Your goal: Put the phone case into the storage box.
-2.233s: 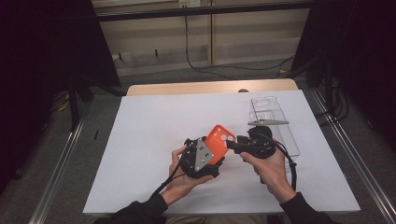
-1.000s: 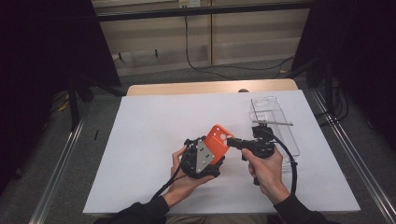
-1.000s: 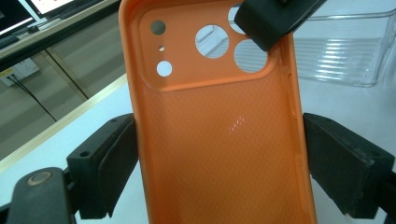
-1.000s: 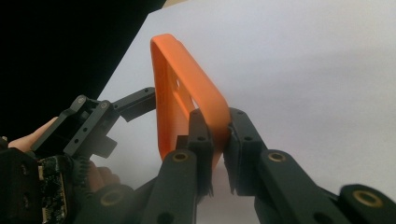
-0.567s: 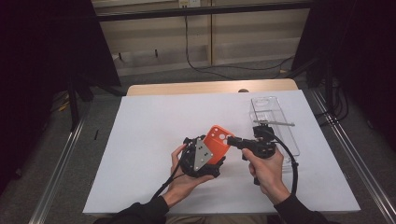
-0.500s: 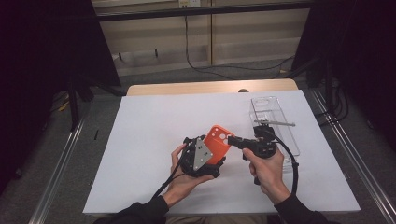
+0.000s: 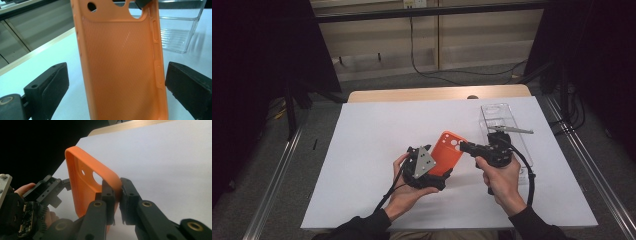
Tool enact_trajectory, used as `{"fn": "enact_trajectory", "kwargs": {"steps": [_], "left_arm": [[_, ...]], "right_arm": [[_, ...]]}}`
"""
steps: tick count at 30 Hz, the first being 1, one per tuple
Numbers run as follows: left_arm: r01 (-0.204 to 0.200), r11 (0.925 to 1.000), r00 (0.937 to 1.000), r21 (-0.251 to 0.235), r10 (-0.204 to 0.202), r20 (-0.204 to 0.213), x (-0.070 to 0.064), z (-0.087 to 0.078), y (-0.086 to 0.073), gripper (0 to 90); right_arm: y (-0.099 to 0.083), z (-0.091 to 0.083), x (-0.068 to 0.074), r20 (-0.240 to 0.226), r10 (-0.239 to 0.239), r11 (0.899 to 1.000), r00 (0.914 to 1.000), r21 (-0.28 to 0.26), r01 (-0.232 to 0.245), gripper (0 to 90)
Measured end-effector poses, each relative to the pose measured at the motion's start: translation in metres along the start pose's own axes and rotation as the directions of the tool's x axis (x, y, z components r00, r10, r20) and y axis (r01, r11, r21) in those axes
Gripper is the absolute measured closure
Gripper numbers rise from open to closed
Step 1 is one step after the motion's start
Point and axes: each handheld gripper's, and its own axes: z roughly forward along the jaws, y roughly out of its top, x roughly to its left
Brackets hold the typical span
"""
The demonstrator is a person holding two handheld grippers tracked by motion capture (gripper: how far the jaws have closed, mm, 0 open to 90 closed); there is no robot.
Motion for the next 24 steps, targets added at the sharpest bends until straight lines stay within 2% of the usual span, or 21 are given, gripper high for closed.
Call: {"fn": "enact_trajectory", "kwargs": {"steps": [8, 13, 16, 18, 24], "left_arm": [[0.047, 0.9988, 0.9989, -0.015, -0.047, 0.011, 0.007, -0.004, 0.0, 3.7], [0.057, 0.9983, 0.9975, -0.016, -0.056, 0.042, 0.013, -0.008, -0.002, 2.6], [0.059, 0.998, 0.9979, -0.022, -0.059, 0.027, 0.013, -0.01, -0.003, 2.5], [0.072, 0.9971, 0.9967, -0.024, -0.071, 0.041, 0.015, -0.012, -0.004, 2.6], [0.081, 0.996, 0.9965, -0.038, -0.08, 0.025, 0.017, -0.018, -0.008, 2.6]], "right_arm": [[0.002, -0.003, -0.002, 0.014, -0.024, 1.0, 0.9996, -0.02, 0.024, 82.3], [0.003, -0.004, -0.004, 0.019, -0.041, 0.998, 0.999, -0.036, 0.042, 82.3], [0.003, -0.006, -0.004, 0.028, -0.055, 0.998, 0.9981, -0.041, 0.056, 82.3], [0.004, -0.006, -0.003, 0.033, -0.059, 0.997, 0.9977, -0.042, 0.061, 82.3], [0.004, -0.009, -0.004, 0.042, -0.087, 0.995, 0.9954, -0.055, 0.089, 82.3]]}}
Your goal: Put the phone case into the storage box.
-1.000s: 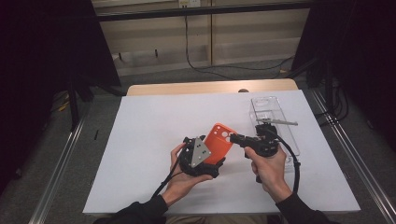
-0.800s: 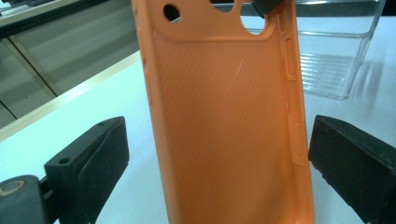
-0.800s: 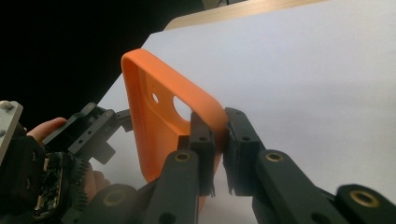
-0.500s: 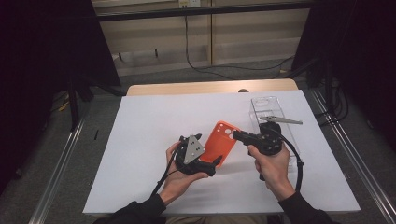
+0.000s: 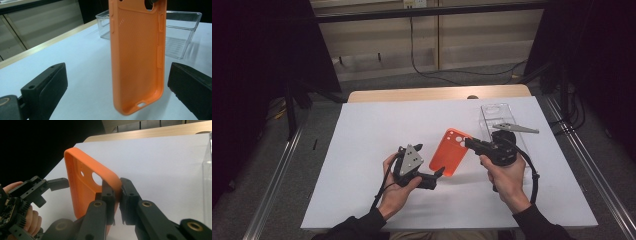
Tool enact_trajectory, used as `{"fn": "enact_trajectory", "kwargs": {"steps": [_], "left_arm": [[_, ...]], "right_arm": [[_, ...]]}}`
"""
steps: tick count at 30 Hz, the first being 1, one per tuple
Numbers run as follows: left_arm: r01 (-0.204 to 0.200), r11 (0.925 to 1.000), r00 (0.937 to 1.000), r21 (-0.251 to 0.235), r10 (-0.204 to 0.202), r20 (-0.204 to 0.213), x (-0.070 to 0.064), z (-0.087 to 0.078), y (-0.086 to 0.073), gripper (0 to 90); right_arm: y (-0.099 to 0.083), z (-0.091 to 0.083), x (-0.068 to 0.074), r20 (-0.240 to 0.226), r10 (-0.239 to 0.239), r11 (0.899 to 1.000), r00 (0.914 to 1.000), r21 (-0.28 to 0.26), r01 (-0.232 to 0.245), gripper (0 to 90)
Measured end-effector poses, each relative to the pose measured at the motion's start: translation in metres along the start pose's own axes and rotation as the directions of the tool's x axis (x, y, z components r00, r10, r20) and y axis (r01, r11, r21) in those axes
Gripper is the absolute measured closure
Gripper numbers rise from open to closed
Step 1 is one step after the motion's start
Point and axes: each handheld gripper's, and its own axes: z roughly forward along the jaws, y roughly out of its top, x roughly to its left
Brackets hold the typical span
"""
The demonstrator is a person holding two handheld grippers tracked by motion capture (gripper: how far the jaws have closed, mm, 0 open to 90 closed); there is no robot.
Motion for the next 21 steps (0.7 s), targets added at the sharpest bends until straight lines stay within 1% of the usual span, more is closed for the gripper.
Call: {"fn": "enact_trajectory", "kwargs": {"steps": [1, 2, 4, 6, 9, 10, 12, 14, 17, 20, 21], "left_arm": [[0.003, 1.0, 1.0, -0.001, -0.003, 0.002, 0.0, -0.001, 0.0, 2.6], [-0.002, 1.0, 1.0, 0.001, 0.002, 0.005, 0.001, -0.003, -0.001, 2.5], [0.002, 0.9999, 1.0, -0.011, -0.002, 0.002, 0.003, -0.006, -0.001, 2.5], [0.014, 0.9997, 0.9998, -0.019, -0.014, -0.01, 0.005, -0.01, -0.001, 2.4], [0.021, 0.9995, 0.9993, -0.024, -0.021, -0.03, 0.009, -0.014, -0.003, 2.3], [0.021, 0.9995, 0.9989, -0.023, -0.022, -0.04, 0.01, -0.015, -0.004, 2.5], [0.028, 0.9995, 0.9985, -0.016, -0.029, -0.046, 0.012, -0.018, -0.006, 2.2], [0.03, 0.9993, 0.9977, -0.023, -0.031, -0.061, 0.013, -0.021, -0.006, 2.3], [0.036, 0.9986, 0.9971, -0.039, -0.039, -0.066, 0.015, -0.026, -0.007, 2.4], [0.037, 0.9977, 0.9958, -0.057, -0.042, -0.081, 0.016, -0.03, -0.007, 2.4], [0.033, 0.9975, 0.9948, -0.062, -0.039, -0.094, 0.016, -0.031, -0.007, 2.2]], "right_arm": [[0.0, -0.001, -0.001, 0.001, 0.0, 1.0, 1.0, -0.004, 0.0, 82.3], [0.001, -0.001, -0.002, 0.0, 0.002, 1.0, 1.0, -0.005, -0.002, 82.3], [0.001, -0.002, -0.004, 0.006, -0.004, 1.0, 1.0, -0.013, 0.004, 82.3], [0.002, -0.004, -0.005, 0.013, -0.005, 1.0, 0.9999, -0.018, 0.005, 82.3], [0.003, -0.007, -0.007, 0.017, -0.017, 1.0, 0.9997, -0.025, 0.017, 82.3], [0.003, -0.008, -0.008, 0.02, -0.016, 0.999, 0.9997, -0.027, 0.017, 82.3], [0.004, -0.009, -0.009, 0.024, -0.024, 0.999, 0.9994, -0.031, 0.024, 82.3], [0.004, -0.01, -0.009, 0.026, -0.03, 0.999, 0.9992, -0.036, 0.031, 82.3], [0.005, -0.01, -0.01, 0.032, -0.043, 0.998, 0.9986, -0.042, 0.044, 82.3], [0.006, -0.011, -0.012, 0.04, -0.043, 0.998, 0.9983, -0.046, 0.045, 82.3], [0.006, -0.012, -0.012, 0.042, -0.04, 0.998, 0.9983, -0.048, 0.042, 82.3]]}}
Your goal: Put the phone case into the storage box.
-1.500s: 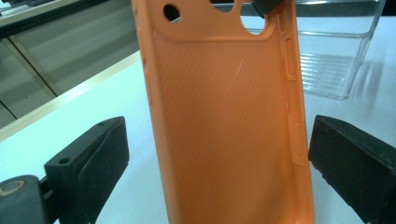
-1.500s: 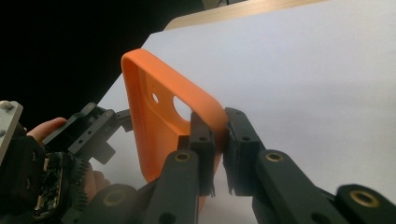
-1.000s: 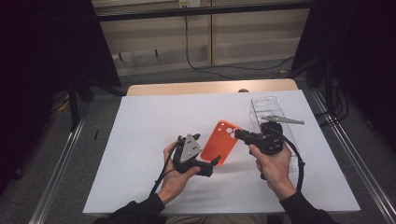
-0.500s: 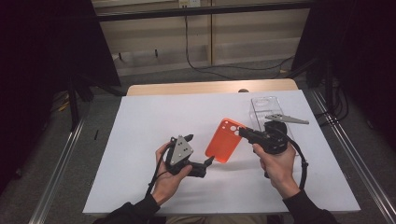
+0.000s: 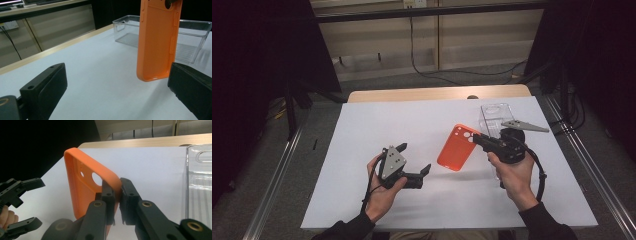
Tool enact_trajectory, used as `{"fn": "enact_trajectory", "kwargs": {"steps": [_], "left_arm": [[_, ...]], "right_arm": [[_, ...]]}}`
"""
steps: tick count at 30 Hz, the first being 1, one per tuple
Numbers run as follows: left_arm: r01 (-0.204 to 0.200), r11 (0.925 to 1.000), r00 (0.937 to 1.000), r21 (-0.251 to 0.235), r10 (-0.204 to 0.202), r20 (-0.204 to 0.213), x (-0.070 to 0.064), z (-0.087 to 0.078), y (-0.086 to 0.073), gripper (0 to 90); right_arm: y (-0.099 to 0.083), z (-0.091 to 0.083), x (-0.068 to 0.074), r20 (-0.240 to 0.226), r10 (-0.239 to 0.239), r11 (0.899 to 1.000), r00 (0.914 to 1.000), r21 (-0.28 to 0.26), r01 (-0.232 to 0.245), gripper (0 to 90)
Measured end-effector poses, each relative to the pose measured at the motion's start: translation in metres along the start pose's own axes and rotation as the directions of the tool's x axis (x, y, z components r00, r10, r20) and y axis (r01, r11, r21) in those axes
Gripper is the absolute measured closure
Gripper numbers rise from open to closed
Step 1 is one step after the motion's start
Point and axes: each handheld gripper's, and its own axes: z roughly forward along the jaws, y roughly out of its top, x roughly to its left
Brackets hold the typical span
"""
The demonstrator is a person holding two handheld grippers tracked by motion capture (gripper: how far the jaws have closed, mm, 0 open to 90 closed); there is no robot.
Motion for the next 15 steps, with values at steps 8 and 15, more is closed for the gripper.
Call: {"fn": "enact_trajectory", "kwargs": {"steps": [8, 15], "left_arm": [[0.035, 0.9973, 0.9991, -0.065, -0.036, -0.022, 0.012, -0.01, -0.008, 2.1], [0.079, 0.9898, 0.9962, -0.119, -0.083, -0.027, 0.019, -0.02, -0.01, 2.3]], "right_arm": [[0.003, -0.004, -0.004, 0.016, -0.007, 1.0, 0.9998, -0.022, 0.007, 82.3], [0.005, -0.006, -0.008, 0.024, -0.006, 1.0, 0.9997, -0.03, 0.006, 82.3]]}}
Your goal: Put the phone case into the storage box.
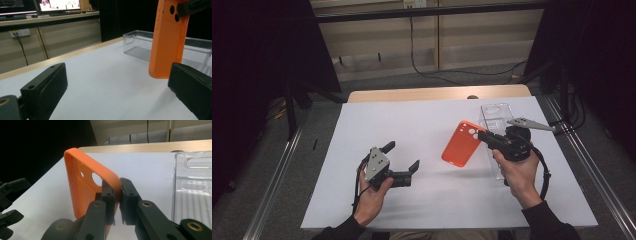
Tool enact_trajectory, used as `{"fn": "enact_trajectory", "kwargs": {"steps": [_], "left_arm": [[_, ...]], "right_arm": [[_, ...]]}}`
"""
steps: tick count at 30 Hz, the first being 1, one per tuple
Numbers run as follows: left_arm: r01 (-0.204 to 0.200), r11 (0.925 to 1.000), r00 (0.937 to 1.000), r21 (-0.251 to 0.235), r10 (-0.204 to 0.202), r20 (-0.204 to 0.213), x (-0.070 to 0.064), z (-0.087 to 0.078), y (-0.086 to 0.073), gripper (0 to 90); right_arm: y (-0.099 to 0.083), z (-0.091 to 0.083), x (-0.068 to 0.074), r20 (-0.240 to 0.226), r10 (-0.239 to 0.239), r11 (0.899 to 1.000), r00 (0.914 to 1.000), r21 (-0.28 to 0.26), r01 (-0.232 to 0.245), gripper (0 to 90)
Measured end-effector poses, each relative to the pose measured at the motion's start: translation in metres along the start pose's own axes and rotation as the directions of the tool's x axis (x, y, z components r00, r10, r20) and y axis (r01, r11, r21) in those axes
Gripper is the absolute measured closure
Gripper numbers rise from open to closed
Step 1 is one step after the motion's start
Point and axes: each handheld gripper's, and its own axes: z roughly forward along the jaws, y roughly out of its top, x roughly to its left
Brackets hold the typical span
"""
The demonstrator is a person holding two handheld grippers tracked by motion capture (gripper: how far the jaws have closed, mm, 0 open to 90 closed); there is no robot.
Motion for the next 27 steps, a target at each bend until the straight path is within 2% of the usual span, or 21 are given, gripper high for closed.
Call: {"fn": "enact_trajectory", "kwargs": {"steps": [2, 7, 10, 12, 14, 20, 23, 27], "left_arm": [[0.018, 0.9998, 0.9998, 0.001, -0.018, 0.012, 0.001, -0.003, 0.0, 2.2], [0.019, 0.9998, 0.9998, -0.007, -0.019, 0.007, 0.007, -0.01, -0.002, 2.0], [0.042, 0.999, 0.9989, -0.016, -0.042, 0.02, 0.011, -0.015, -0.003, 2.0], [0.029, 0.9994, 0.9995, -0.02, -0.029, 0.01, 0.012, -0.019, -0.004, 2.0], [0.035, 0.9991, 0.9993, -0.024, -0.035, 0.01, 0.014, -0.022, -0.004, 1.9], [0.026, 0.9994, 0.9991, -0.025, -0.027, -0.032, 0.024, -0.035, -0.006, 1.9], [0.037, 0.9991, 0.9975, -0.023, -0.038, -0.06, 0.027, -0.039, -0.008, 1.7], [0.036, 0.9991, 0.9974, -0.022, -0.037, -0.062, 0.031, -0.044, -0.01, 1.5]], "right_arm": [[0.001, -0.001, 0.0, 0.001, 0.001, 1.0, 1.0, -0.006, -0.001, 82.3], [0.004, -0.004, -0.001, 0.008, -0.012, 1.0, 0.9999, -0.013, 0.012, 82.3], [0.006, -0.006, -0.004, 0.014, -0.013, 1.0, 0.9998, -0.019, 0.013, 82.3], [0.008, -0.007, -0.006, 0.014, -0.014, 1.0, 0.9998, -0.022, 0.014, 82.3], [0.01, -0.008, -0.007, 0.018, -0.014, 1.0, 0.9997, -0.028, 0.015, 82.3], [0.014, -0.006, -0.013, 0.029, -0.019, 0.999, 0.9994, -0.026, 0.02, 82.3], [0.016, -0.005, -0.015, 0.038, -0.022, 0.999, 0.999, -0.025, 0.023, 82.3], [0.021, -0.007, -0.018, 0.046, -0.026, 0.999, 0.9986, -0.035, 0.028, 82.3]]}}
